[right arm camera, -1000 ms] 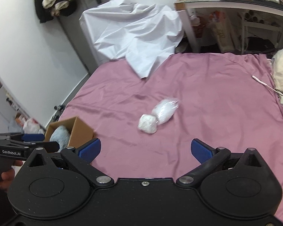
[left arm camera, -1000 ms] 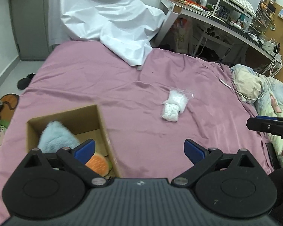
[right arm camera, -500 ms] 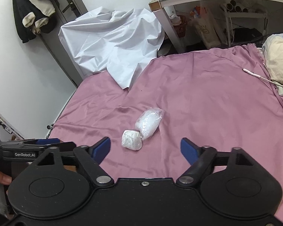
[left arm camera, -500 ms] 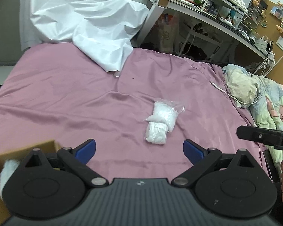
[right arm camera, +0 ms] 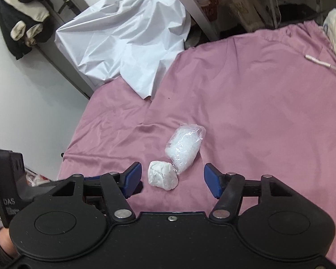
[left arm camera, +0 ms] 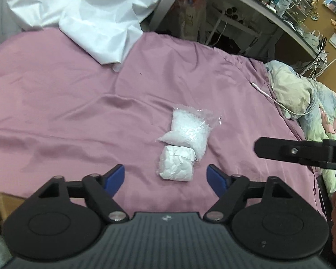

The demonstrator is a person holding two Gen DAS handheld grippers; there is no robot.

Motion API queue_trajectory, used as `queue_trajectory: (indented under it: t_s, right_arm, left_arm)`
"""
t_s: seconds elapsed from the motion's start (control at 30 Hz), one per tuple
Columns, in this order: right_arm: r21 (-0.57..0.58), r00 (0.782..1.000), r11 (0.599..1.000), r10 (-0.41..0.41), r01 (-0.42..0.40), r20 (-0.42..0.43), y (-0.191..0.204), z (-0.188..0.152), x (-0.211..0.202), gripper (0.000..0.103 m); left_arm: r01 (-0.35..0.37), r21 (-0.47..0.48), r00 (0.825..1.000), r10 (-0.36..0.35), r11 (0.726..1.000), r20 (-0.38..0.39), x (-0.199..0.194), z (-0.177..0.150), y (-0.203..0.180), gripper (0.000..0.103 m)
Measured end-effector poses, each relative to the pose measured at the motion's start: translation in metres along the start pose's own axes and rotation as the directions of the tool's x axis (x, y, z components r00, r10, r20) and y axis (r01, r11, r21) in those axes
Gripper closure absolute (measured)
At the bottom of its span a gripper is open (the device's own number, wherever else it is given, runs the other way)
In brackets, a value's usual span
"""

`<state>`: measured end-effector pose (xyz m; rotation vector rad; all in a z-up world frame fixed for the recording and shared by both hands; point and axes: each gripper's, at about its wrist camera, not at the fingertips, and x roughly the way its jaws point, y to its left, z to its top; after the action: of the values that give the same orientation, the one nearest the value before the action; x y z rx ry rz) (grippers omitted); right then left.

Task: Organize soft objects
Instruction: 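Grasp the white cloth bundle with the left gripper while the right grasps the fluff bag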

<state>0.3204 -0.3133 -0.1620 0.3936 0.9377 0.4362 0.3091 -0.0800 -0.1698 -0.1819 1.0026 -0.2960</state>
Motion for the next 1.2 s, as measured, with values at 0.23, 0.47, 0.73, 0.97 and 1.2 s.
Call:
queue_trajectory:
  t_s: [0.23,0.47,0.73,0.97,1.2]
  right_arm:
    - [0.044,0.999,0.999,0.026,-0.025,-0.031,-0.005,0.003,0.023,0.042]
    - [0.086,0.997,0.995,0.051,-0.047,-0.054,-0.011,0.006,0.045,0.042]
    - [0.145,0.993,0.987,0.079,-0.067,-0.085,-0.015,0.006,0.072,0.041]
    - [0.244,0.992,0.967,0.093,-0.070,-0.083,-0.025,0.005,0.090,0.035]
    - [0.336,0.994,0.939,0.103,-0.081,-0.047,-0.032,0.008,0.100,0.032]
  left_arm:
    - [0.033,-0.003,0.998,-0.033,0.999,-0.051,0.032,0.003,-0.004,0.031]
    - [0.033,-0.046,0.997,-0.036,0.998,-0.070,0.049,0.004,0.004,0.057]
    - [0.023,-0.106,0.999,-0.027,0.994,-0.041,0.036,0.006,0.016,0.060]
    - [-0.023,-0.148,1.000,0.021,0.989,-0.014,0.023,0.009,0.031,0.060]
    - [-0.048,-0.200,0.999,0.046,0.979,-0.015,0.019,0.009,0.043,0.060]
